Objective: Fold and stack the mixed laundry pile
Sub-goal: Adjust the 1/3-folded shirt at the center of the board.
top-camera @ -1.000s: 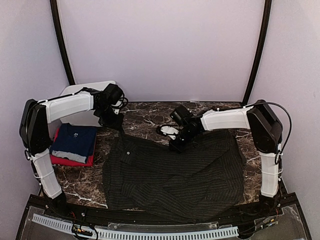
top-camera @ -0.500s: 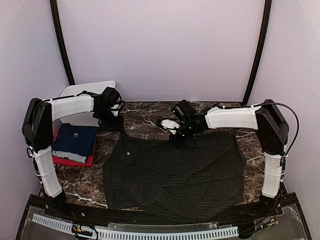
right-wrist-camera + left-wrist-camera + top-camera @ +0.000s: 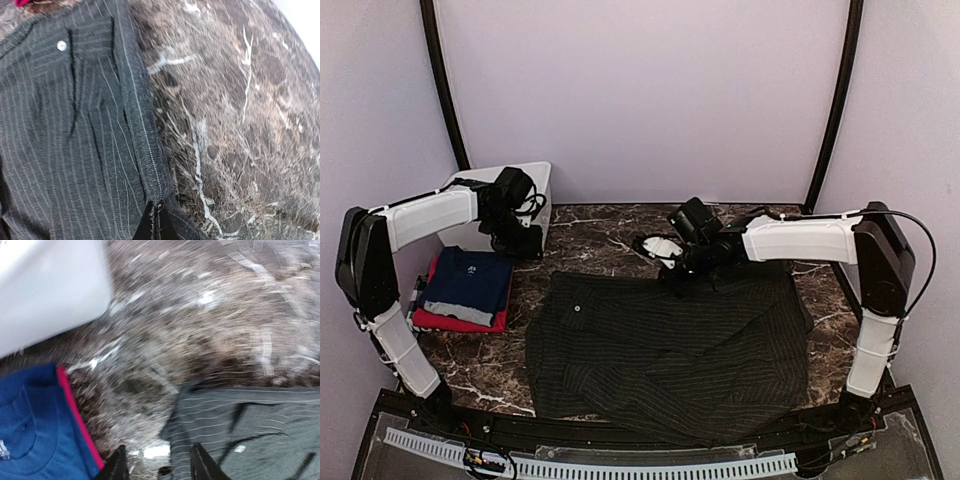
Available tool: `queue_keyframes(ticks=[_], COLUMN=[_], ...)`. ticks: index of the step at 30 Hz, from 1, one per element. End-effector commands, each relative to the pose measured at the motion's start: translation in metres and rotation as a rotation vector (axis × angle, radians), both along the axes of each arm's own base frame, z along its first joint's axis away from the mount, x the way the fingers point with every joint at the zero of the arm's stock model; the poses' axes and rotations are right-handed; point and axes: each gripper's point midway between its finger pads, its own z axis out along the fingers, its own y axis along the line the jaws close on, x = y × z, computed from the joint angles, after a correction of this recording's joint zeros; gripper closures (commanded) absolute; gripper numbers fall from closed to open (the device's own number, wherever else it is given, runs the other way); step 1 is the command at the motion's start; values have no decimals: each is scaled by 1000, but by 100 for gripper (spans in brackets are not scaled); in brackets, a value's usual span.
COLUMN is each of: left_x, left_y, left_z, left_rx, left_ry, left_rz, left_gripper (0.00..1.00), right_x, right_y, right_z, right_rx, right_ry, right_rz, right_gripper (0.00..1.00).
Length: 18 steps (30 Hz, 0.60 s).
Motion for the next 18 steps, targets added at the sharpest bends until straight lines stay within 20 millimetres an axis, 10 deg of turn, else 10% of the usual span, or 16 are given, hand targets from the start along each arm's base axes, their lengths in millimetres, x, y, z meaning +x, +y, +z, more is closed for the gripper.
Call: queue_keyframes(ticks=[1, 8, 13, 18], left_x=[-4, -37, -73, -69], left_y=[-64, -126, -133, -143], left_z=[61, 44, 30, 19], left_rx=[-321, -273, -312, -273], left_ry=[-120, -106, -188, -219], left_rz=[-228, -662, -907, -1003], left_gripper=[54, 45, 38, 35], right_x=[-18, -34, -38, -39], right_y=[24, 32, 26, 18], right_z=[27, 16, 21, 30], right_rx=[67, 17, 16, 27], right_ry=[-78, -118, -149, -182], right_rz=[75, 102, 87, 77], right_gripper=[100, 100, 100, 100])
